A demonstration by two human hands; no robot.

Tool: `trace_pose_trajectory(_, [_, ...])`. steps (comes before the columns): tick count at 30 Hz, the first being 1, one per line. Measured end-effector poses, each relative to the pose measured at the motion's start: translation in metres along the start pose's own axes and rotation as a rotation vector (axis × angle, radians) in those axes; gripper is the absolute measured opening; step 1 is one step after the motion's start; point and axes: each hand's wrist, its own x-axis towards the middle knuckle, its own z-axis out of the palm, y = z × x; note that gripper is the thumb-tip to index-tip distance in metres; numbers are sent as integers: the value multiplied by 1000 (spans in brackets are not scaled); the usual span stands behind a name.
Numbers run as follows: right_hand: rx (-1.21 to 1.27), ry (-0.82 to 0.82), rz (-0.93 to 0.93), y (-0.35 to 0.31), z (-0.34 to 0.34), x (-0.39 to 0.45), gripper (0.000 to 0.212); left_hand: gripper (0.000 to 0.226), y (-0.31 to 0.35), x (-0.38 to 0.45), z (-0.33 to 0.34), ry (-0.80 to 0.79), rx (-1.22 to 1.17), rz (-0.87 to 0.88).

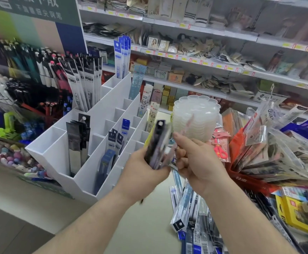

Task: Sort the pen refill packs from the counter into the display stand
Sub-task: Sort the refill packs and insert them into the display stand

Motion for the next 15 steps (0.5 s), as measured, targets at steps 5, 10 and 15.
trace_pose_trajectory(5, [-39,-6,-114,-6,-6,-7,17,51,1,3,-10,-118,-425,-141])
trace_pose_trajectory(10, [-152,-112,-277,1,3,-13,15,42,5,0,-9,-168,-535,-108])
trace_pose_trajectory(15, [-9,-61,-304,-1,-6,-8,13,30,3,1,-17,-86,-591,-144])
